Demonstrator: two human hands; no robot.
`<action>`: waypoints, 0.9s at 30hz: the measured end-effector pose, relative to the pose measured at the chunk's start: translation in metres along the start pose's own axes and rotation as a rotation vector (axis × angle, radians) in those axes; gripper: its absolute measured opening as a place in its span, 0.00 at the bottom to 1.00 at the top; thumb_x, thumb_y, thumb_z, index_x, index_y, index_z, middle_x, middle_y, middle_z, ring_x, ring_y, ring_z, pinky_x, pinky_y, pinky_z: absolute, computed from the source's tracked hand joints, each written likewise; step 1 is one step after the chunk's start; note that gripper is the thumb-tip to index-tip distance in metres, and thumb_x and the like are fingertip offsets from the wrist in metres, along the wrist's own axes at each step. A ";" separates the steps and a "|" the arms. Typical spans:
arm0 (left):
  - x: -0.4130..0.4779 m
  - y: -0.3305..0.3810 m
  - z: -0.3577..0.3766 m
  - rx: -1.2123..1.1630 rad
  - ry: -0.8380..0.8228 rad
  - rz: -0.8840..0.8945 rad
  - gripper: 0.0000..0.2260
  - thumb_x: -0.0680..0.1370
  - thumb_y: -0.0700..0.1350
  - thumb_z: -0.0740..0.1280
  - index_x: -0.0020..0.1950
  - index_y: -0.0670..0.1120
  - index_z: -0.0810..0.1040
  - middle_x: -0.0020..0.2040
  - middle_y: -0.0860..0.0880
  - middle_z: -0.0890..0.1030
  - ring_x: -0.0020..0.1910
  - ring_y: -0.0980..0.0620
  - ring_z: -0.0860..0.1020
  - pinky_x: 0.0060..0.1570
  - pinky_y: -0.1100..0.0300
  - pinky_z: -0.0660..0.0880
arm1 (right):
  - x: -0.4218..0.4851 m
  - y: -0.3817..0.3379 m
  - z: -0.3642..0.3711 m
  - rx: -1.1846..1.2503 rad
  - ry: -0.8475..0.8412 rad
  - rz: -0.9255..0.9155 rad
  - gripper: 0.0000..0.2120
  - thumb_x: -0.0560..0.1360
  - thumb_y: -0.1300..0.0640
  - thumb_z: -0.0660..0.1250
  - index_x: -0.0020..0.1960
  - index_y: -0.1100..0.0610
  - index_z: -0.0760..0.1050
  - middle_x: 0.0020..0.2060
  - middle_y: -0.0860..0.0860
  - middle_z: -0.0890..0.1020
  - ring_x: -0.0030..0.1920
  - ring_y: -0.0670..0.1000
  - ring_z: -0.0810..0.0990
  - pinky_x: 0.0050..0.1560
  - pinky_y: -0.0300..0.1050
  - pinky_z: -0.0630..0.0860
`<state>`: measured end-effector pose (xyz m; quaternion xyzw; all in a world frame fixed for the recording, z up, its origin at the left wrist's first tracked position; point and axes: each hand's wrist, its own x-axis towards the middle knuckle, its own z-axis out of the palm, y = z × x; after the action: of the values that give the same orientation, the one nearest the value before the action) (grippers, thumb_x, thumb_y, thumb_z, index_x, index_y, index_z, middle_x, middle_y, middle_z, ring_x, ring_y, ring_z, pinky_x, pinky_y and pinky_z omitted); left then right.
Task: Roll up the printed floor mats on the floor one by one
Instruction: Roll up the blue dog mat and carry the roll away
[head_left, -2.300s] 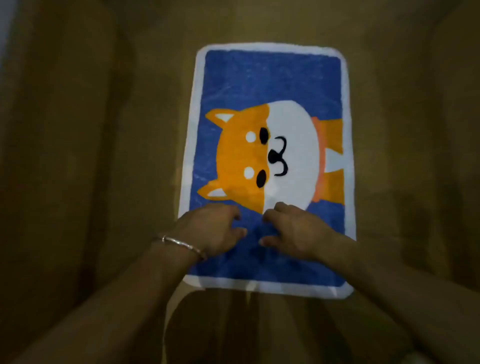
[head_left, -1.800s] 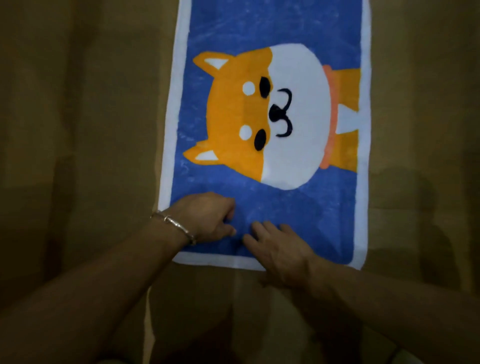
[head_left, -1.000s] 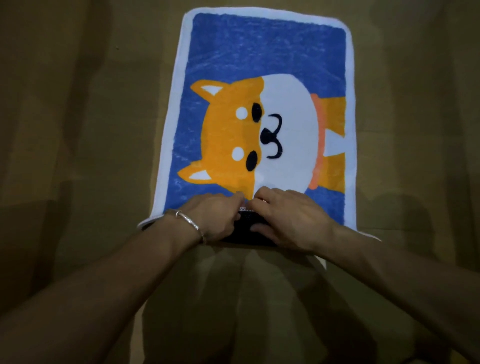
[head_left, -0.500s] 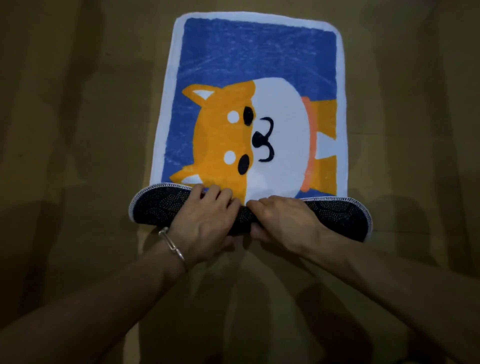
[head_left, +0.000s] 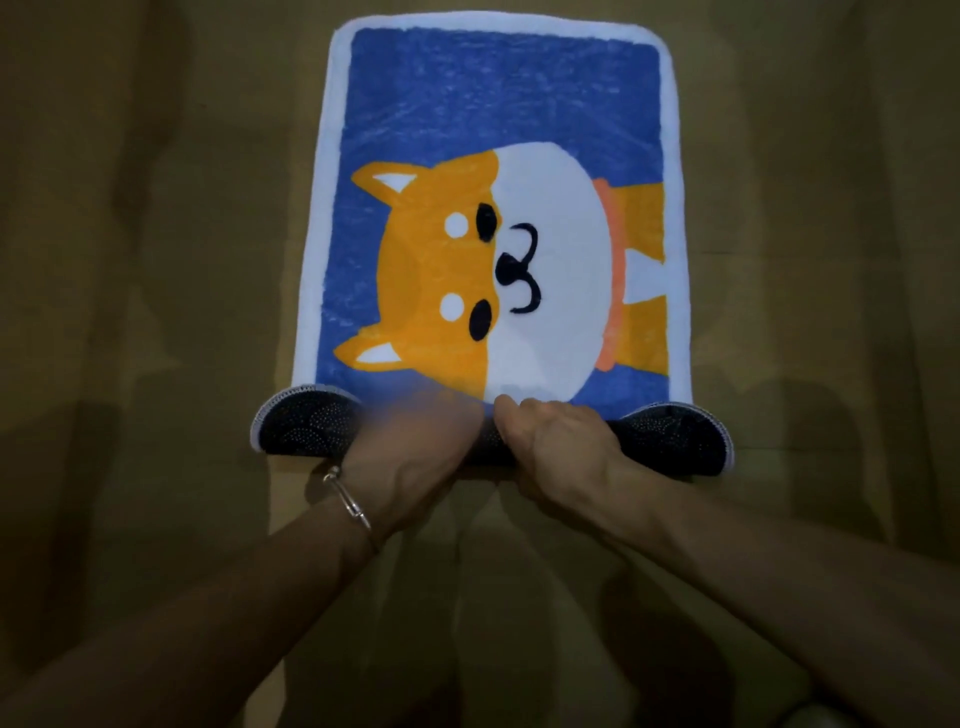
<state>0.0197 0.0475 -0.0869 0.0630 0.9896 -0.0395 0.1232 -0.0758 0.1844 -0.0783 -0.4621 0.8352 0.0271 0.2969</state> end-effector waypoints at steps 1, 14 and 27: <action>0.005 0.002 -0.002 -0.019 -0.026 -0.007 0.08 0.67 0.41 0.64 0.45 0.42 0.77 0.29 0.45 0.72 0.23 0.46 0.70 0.23 0.63 0.53 | -0.001 0.001 0.001 -0.008 -0.012 0.000 0.12 0.77 0.59 0.61 0.59 0.58 0.65 0.53 0.55 0.77 0.53 0.59 0.77 0.41 0.47 0.62; 0.019 0.010 -0.011 -0.070 -0.243 0.010 0.14 0.77 0.43 0.62 0.63 0.44 0.70 0.42 0.44 0.78 0.36 0.42 0.77 0.26 0.57 0.55 | 0.008 0.018 0.000 0.061 -0.111 0.007 0.10 0.76 0.56 0.63 0.56 0.56 0.71 0.48 0.54 0.78 0.47 0.56 0.77 0.39 0.48 0.68; 0.033 0.007 -0.006 -0.125 -0.197 0.016 0.15 0.73 0.45 0.68 0.59 0.44 0.72 0.43 0.44 0.79 0.39 0.41 0.78 0.30 0.55 0.62 | 0.013 0.035 0.003 0.147 -0.127 -0.022 0.09 0.73 0.54 0.66 0.49 0.53 0.66 0.46 0.53 0.78 0.44 0.55 0.76 0.38 0.46 0.66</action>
<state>-0.0122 0.0587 -0.0900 0.0590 0.9727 0.0174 0.2240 -0.1069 0.1951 -0.0955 -0.4456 0.8093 -0.0084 0.3825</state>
